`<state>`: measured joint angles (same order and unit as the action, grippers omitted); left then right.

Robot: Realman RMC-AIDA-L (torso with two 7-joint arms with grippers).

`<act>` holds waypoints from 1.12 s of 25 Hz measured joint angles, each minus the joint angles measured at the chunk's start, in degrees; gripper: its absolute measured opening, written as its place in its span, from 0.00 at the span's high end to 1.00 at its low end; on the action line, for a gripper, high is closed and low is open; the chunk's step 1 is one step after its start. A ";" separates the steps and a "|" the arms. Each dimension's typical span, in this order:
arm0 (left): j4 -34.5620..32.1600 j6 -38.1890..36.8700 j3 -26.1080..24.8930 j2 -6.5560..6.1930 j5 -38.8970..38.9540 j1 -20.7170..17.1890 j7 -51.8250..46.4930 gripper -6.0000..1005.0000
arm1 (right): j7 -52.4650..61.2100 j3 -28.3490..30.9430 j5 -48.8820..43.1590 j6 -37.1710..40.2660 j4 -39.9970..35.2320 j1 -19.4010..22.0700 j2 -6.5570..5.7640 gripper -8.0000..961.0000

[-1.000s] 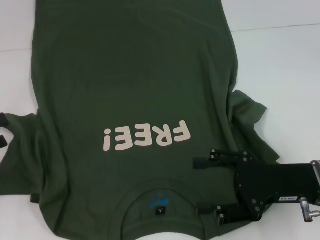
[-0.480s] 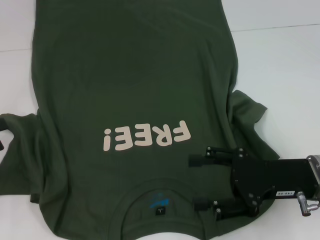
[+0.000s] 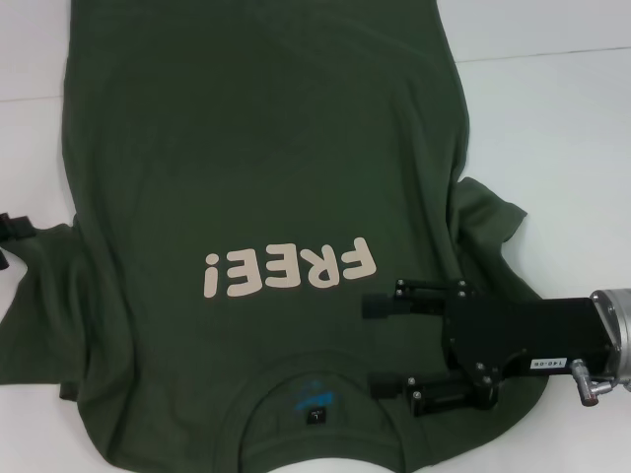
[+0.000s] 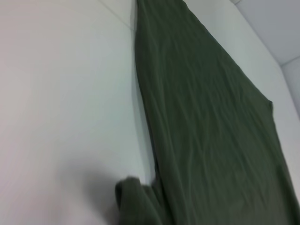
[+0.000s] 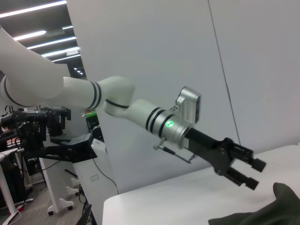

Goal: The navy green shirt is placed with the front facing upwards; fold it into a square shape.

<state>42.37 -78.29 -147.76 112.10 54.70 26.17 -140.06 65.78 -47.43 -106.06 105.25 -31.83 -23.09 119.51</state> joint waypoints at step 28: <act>-5.58 13.46 1.87 -0.22 -5.92 4.91 -2.50 0.26 | 0.23 0.16 -0.11 -0.86 0.02 -0.47 -0.08 0.11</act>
<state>36.79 -64.83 -145.89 111.88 48.78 31.08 -142.56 66.00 -47.27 -106.17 104.39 -31.81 -23.55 119.44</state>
